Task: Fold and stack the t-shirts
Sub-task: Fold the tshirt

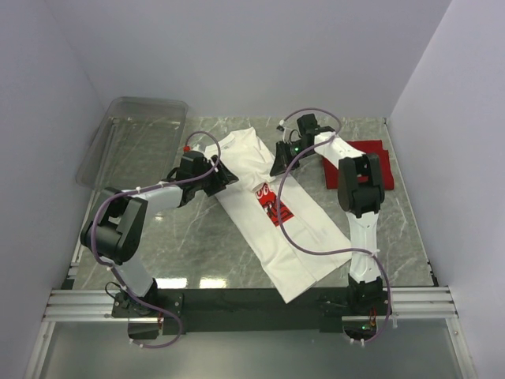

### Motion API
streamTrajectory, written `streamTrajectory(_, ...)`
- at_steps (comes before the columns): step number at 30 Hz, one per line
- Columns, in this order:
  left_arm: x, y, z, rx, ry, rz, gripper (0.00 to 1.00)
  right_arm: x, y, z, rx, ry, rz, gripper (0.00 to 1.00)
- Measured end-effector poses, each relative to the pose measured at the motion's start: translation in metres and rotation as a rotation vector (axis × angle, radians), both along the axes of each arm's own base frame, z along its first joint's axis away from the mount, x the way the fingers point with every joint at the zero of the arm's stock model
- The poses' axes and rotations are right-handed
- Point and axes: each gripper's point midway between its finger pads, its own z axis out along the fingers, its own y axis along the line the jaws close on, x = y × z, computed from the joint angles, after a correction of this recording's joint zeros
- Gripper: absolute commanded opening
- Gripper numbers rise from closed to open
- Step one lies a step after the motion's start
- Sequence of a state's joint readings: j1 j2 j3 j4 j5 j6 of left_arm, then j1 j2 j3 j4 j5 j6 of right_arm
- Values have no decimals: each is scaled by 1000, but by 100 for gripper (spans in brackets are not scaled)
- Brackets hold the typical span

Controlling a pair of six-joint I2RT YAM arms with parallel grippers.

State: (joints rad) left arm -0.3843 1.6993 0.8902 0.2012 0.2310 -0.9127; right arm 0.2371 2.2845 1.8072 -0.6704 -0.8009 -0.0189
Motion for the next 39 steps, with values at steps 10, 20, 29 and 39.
streamTrajectory(10,-1,3,-3,10,3,-2,68,-2,-9,10,-7,56,-49,7)
streamTrajectory(20,-1,7,-5,22,2,-2,67,13,-32,4,-166,20,-120,54)
streamTrajectory(29,-8,11,-3,52,11,-18,67,4,-63,1,-307,-53,-99,50)
streamTrajectory(39,-38,11,79,93,-221,-113,69,-88,-73,102,-196,-547,379,54)
